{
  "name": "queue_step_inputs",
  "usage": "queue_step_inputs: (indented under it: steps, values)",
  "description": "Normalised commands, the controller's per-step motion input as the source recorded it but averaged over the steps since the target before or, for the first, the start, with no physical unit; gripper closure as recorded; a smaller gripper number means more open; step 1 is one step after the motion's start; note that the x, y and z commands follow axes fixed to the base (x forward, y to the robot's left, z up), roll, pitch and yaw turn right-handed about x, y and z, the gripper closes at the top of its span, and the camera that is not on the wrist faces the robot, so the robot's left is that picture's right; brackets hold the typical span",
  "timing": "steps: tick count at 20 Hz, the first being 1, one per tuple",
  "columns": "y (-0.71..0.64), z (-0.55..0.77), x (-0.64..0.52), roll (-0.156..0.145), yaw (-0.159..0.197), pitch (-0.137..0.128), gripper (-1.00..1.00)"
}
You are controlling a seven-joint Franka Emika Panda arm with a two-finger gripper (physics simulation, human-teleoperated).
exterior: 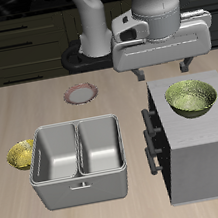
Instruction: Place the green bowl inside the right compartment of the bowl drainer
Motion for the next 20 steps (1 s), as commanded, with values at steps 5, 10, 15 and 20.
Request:
queue_step_inputs:
  steps: [5,10,15,20]
  values:
    - [0.02,-0.23,-0.01,0.020,0.005,0.025,-1.00]
    - [0.06,-0.19,-0.02,0.029,-0.005,0.036,-1.00]
    - [0.16,-0.21,-0.12,0.042,0.033,0.023,-1.00]
    - [-0.06,-0.16,-0.01,0.002,0.003,0.018,-1.00]
